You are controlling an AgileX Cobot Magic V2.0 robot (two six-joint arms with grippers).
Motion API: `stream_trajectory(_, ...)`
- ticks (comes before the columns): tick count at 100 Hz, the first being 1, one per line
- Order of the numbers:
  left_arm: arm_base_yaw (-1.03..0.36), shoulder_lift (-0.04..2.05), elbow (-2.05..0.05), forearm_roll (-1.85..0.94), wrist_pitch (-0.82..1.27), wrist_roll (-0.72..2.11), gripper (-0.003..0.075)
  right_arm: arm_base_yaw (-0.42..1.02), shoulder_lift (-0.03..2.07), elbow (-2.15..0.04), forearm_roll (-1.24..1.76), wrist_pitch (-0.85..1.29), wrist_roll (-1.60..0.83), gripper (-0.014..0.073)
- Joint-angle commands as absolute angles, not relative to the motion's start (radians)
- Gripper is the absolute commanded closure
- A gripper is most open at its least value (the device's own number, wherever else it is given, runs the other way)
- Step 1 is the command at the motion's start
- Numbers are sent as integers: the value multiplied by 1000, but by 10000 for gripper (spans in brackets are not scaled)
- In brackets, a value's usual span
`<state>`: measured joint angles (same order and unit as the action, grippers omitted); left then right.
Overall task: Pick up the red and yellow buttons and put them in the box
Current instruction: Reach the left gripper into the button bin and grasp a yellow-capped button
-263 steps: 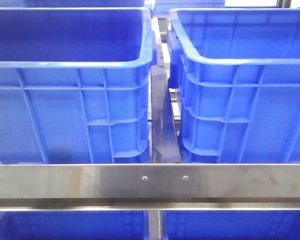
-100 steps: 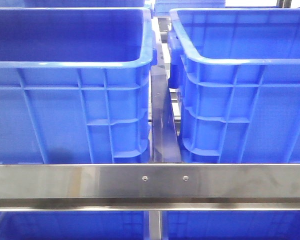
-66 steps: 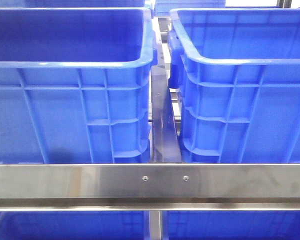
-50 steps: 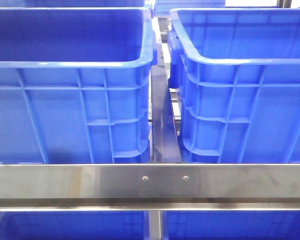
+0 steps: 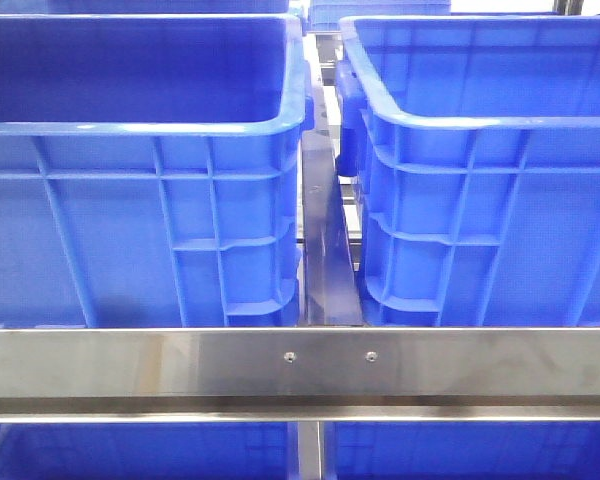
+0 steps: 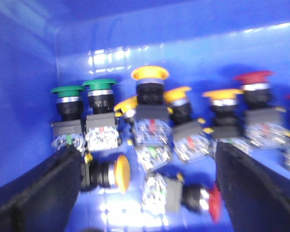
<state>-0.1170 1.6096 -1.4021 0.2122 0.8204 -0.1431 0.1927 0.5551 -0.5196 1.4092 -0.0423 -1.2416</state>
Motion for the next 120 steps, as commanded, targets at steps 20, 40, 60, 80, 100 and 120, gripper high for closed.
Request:
stream_trajectory(20, -105, 1705, -1463, 221, 745, -125, 185, 192, 552, -543, 1397, -41, -1249, 661)
stream_trajectory(40, -100, 1759, -1463, 233, 703, -124, 185, 192, 552, -543, 1397, -40, -1249, 661)
stream_trajectory(60, -100, 1807, -1463, 236, 673, -124, 185, 192, 552, -543, 1397, -40, -1249, 661)
stream_trajectory(80, -100, 1833, -1463, 245, 654, -124, 186, 192, 552, -543, 1397, -40, -1249, 661)
stream_trajectory(100, -100, 1837, -1463, 245, 648, -124, 291, 192, 552, -543, 1397, -38, -1249, 661)
stream_trajectory(120, -100, 1837, -1463, 245, 655, -124, 607, 192, 552, -543, 1397, -37, -1249, 661)
